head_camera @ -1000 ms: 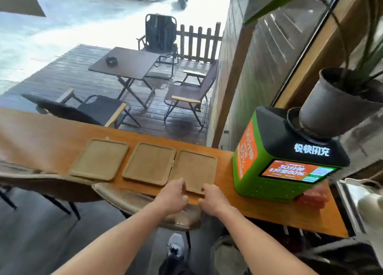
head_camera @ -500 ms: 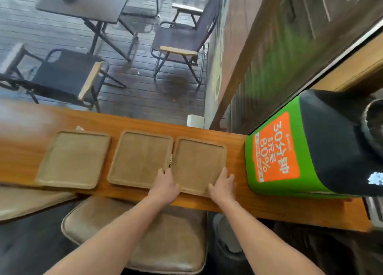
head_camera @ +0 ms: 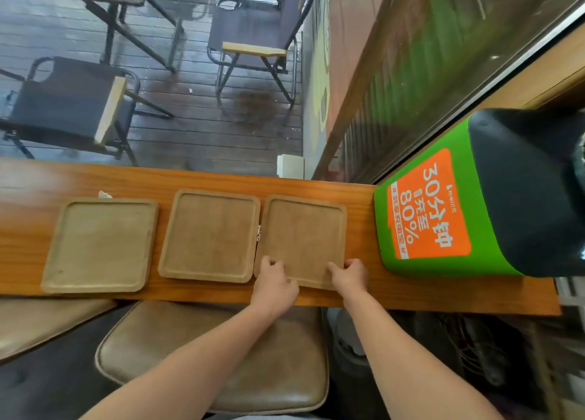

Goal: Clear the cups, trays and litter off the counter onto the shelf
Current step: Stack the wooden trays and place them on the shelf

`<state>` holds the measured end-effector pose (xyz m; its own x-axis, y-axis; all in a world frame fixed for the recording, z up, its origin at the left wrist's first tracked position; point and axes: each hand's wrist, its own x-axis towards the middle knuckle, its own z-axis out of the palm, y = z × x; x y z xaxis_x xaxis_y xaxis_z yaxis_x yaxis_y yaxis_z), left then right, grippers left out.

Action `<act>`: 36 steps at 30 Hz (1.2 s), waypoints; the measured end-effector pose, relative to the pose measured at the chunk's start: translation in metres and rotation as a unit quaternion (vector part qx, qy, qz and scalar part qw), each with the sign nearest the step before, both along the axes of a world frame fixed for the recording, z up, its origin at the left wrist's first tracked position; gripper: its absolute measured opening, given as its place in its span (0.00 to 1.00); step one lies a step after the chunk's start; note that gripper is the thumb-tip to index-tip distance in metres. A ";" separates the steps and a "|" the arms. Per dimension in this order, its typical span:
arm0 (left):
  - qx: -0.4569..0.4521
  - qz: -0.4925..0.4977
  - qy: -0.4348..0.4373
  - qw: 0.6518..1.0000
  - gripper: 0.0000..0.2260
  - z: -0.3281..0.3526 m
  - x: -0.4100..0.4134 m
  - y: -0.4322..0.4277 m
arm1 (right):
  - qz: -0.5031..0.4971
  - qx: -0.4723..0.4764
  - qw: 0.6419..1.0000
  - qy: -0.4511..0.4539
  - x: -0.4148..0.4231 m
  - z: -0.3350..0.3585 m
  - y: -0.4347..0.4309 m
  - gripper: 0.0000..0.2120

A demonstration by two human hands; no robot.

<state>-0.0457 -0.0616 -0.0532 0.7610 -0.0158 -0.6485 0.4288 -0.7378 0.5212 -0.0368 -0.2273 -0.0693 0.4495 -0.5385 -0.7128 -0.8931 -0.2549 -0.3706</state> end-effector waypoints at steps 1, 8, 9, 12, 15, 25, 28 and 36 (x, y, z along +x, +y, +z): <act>-0.003 -0.009 -0.006 1.000 0.19 0.000 -0.004 -0.004 | -0.012 0.010 1.000 0.001 -0.001 -0.001 0.000 0.21; 0.021 0.012 -0.046 0.999 0.18 0.001 -0.006 0.007 | -0.111 0.181 0.975 -0.062 0.003 0.009 -0.022 0.11; 0.034 0.042 -0.045 0.998 0.16 0.003 -0.002 0.012 | -0.114 0.201 0.970 -0.077 0.004 0.014 -0.026 0.11; 0.037 0.132 -0.032 0.990 0.16 0.009 0.010 0.027 | -0.132 0.262 0.951 -0.099 0.002 0.027 -0.035 0.16; -0.042 0.187 0.031 0.981 0.19 0.013 0.021 0.036 | -0.190 0.318 0.924 -0.097 -0.007 0.034 -0.037 0.19; -0.294 0.356 0.156 0.873 0.30 0.027 0.032 0.069 | -0.143 0.357 0.919 -0.089 0.004 0.050 -0.016 0.15; -0.300 0.378 0.151 0.863 0.33 0.034 0.034 0.092 | -0.111 0.343 0.929 -0.078 0.020 0.050 0.005 0.16; -0.288 0.436 0.141 0.841 0.31 0.034 0.042 0.167 | -0.068 0.359 0.931 -0.016 0.044 0.045 0.079 0.18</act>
<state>-0.0040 0.1051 -0.0194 0.4633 0.0936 -0.8812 0.8427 0.2611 0.4708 0.0070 -0.1480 -0.0246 0.4395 0.0180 -0.8980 -0.8844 0.1832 -0.4292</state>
